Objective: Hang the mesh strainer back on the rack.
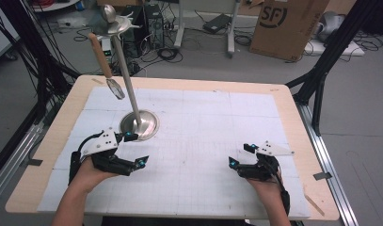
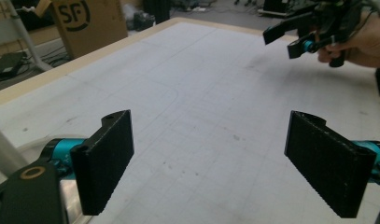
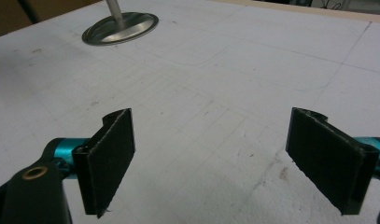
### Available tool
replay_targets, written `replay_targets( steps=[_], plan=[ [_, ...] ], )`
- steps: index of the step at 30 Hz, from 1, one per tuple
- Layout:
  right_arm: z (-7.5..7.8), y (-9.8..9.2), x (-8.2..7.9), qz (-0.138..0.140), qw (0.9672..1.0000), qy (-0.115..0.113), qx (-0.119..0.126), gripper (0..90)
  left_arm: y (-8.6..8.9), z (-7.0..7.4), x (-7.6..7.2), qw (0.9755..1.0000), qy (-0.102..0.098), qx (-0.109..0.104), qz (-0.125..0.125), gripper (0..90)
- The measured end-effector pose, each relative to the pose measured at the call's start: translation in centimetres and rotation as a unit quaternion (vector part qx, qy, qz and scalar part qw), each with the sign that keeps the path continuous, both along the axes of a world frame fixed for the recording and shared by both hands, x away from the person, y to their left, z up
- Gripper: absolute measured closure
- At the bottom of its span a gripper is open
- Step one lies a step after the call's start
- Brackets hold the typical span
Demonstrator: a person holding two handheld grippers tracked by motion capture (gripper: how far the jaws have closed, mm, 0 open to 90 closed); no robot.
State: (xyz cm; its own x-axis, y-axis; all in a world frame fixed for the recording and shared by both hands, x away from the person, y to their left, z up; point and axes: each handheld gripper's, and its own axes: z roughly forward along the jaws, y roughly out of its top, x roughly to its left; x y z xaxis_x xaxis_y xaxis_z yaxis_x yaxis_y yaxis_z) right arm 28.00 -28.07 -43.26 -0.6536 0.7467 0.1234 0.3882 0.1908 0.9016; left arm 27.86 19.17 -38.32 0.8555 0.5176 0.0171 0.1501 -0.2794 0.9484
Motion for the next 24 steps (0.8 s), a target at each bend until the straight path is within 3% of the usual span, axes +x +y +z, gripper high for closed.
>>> replay_targets(
  steps=[4, 24],
  plan=[
    [0.0, 0.0, 0.0, 0.001, 1.0000, -0.001, 0.001, 14.6, 0.4, -0.4, 0.0, 0.9999, 0.005, -0.008, 0.005, 16.2],
    [-0.1, 0.0, 0.2, 0.009, 1.0000, -0.003, 0.003, 14.6, 0.6, -1.4, 0.7, 0.9994, 0.016, -0.001, 0.030, 16.2]
  ],
)
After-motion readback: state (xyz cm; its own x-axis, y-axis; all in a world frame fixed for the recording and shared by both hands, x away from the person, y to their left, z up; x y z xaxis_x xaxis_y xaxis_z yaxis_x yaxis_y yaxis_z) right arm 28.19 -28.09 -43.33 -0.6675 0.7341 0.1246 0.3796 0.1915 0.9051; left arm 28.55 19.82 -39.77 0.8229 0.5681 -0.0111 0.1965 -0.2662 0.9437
